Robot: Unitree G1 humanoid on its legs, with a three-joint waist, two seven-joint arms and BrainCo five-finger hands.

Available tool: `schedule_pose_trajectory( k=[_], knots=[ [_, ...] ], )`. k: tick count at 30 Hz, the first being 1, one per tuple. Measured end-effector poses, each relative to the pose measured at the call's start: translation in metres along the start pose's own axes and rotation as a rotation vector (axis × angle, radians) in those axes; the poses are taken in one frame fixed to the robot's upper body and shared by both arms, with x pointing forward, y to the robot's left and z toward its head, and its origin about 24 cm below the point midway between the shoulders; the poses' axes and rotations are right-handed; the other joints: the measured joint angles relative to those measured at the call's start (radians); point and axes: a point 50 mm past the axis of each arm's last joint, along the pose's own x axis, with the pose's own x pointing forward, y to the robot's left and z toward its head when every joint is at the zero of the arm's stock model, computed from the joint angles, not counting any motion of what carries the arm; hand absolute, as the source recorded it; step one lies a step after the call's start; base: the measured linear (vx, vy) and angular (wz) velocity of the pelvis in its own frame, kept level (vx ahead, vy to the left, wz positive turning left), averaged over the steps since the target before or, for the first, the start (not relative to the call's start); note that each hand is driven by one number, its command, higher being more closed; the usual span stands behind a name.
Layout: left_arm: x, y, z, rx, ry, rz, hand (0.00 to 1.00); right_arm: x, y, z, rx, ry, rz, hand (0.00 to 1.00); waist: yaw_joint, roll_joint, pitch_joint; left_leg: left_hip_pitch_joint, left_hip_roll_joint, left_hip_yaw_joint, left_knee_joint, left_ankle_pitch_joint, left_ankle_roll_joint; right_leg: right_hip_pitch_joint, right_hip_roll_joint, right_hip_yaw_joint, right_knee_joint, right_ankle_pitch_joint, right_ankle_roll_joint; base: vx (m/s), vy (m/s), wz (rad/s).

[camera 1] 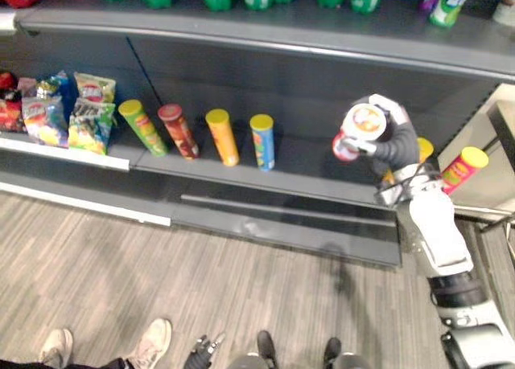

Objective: Put the gum and the chips on the shelf.

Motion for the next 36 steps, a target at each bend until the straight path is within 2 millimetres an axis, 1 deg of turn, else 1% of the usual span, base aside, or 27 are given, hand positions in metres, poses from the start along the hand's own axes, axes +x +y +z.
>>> schedule_pose_trajectory(
  k=[3,7,11,15,19,21,24,27,29,34,36],
  knots=[
    [-0.002,0.002,-0.003,0.025,0.012,0.004,0.00,0.009,-0.012,0.005,-0.013,-0.006,-0.032,1.00,-0.001,0.000,0.000,0.002,0.003,-0.002,-0.001,0.001,-0.002,0.004,0.003,-0.001,-0.001,0.003,-0.002,0.00,0.000,0.00],
    [-0.004,0.003,-0.009,0.025,0.035,0.008,0.00,0.018,-0.025,0.004,-0.044,0.017,-0.074,1.00,0.000,0.004,-0.012,0.009,0.009,-0.012,-0.002,0.007,-0.008,0.016,0.010,-0.005,-0.005,0.005,-0.004,-0.02,-0.008,0.03],
    [-0.004,0.002,-0.010,0.053,0.037,-0.001,0.00,0.029,-0.038,0.010,-0.077,0.011,-0.106,1.00,0.000,0.011,-0.019,0.009,0.015,-0.025,-0.003,0.017,-0.014,0.021,0.016,-0.015,-0.008,0.006,-0.006,-0.02,-0.017,0.08],
    [-0.004,0.002,-0.010,0.061,0.038,-0.004,0.00,0.038,-0.048,0.014,-0.069,0.013,-0.158,1.00,0.000,0.011,-0.024,0.011,0.023,-0.027,-0.003,0.023,-0.020,0.030,0.024,-0.024,-0.016,0.009,-0.011,-0.01,-0.011,0.03],
    [-0.004,0.000,-0.009,0.074,0.037,-0.011,0.00,0.044,-0.069,0.014,-0.088,0.036,-0.243,1.00,0.011,0.013,-0.038,0.010,0.028,-0.030,-0.003,0.028,-0.021,0.033,0.029,-0.028,-0.021,0.012,-0.014,0.00,-0.003,0.01],
    [-0.004,0.000,-0.009,0.092,0.037,-0.015,0.00,0.048,-0.077,0.014,-0.102,0.045,-0.275,1.00,0.012,0.013,-0.038,0.010,0.028,-0.034,-0.003,0.035,-0.015,0.034,0.030,-0.031,-0.022,0.012,-0.015,0.00,-0.001,0.02],
    [-0.004,0.000,-0.009,0.094,0.037,-0.016,0.00,0.052,-0.092,0.016,-0.132,0.063,-0.333,1.00,0.012,0.013,-0.038,0.007,0.029,-0.048,-0.004,0.037,-0.019,0.037,0.032,-0.039,-0.025,0.014,-0.018,0.00,0.000,0.09],
    [-0.004,0.000,-0.009,0.095,0.037,-0.016,0.00,0.056,-0.102,0.018,-0.143,0.068,-0.374,1.00,0.016,0.013,-0.038,-0.001,0.033,-0.050,-0.004,0.041,-0.023,0.036,0.038,-0.043,-0.037,0.022,-0.022,0.00,0.000,0.04],
    [-0.004,0.000,-0.009,0.096,0.037,-0.018,0.00,0.058,-0.110,0.021,-0.126,0.066,-0.402,1.00,0.025,0.013,-0.038,-0.004,0.037,-0.051,-0.004,0.045,-0.024,0.035,0.042,-0.044,-0.042,0.026,-0.026,0.00,0.000,0.00],
    [-0.003,-0.002,-0.009,0.109,0.038,-0.028,0.00,0.065,-0.112,0.031,-0.038,0.023,-0.417,1.00,0.027,0.014,-0.038,-0.005,0.045,-0.050,-0.003,0.050,-0.030,0.036,0.052,-0.045,-0.049,0.028,-0.030,0.00,0.000,0.00],
    [-0.003,-0.002,-0.009,0.110,0.038,-0.028,0.00,0.065,-0.112,0.031,-0.003,0.018,-0.411,1.00,0.027,0.014,-0.038,-0.005,0.048,-0.049,-0.003,0.051,-0.032,0.036,0.054,-0.043,-0.049,0.028,-0.030,0.00,-0.003,-0.02]
  ],
)
